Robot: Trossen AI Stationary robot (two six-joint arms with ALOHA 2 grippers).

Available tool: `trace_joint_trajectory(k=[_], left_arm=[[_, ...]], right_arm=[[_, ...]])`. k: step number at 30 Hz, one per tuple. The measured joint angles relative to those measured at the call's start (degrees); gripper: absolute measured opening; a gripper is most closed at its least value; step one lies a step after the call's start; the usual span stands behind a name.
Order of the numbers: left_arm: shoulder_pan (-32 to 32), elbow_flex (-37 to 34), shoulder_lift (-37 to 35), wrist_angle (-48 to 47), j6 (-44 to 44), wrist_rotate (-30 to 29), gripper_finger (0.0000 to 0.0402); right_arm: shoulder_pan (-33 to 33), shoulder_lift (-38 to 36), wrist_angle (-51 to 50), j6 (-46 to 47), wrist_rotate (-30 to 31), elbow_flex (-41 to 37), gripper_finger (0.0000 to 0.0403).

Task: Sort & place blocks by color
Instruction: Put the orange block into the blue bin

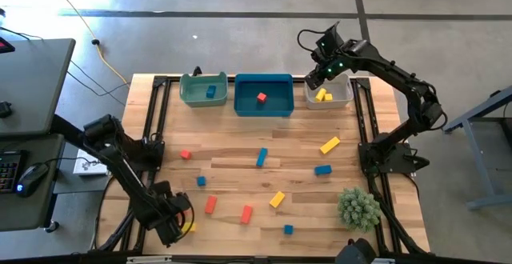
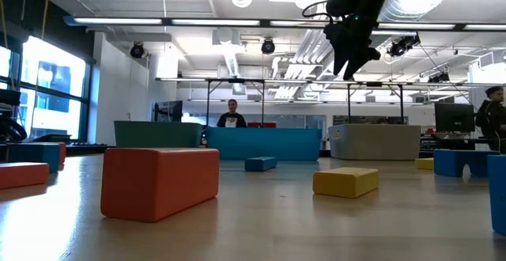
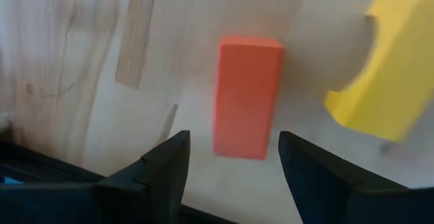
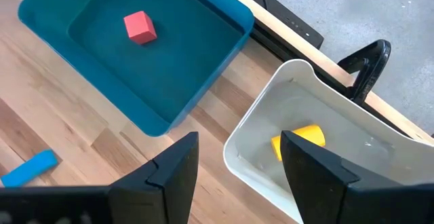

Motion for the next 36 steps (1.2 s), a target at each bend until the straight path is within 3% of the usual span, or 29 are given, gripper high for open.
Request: trace_joint_trajectory(k=[20,24,29,36], left_arm=[[1.3,0.1,7.4,3.1,5.2,0.9,0.0209],[1.9,0.1,7.5,3.5,5.2,1.4,0.0178],[2.0,0.1,7.4,3.4,4.8,1.5,0.0109],[2.2,-0.1,6.2,3.6,-2.4,2.2,0.0104]], right_arm=[[0.0,0.0,0.0,-0.6,0.0,0.0,0.0197],[0.0,0.0,0.1,-0.6,0.0,0.0,0.0197],[0.0,0.0,0.1,-0.6,0.0,0.0,0.0197],[0.0,0.0,0.0,-1.1,0.0,0.0,0.0197]])
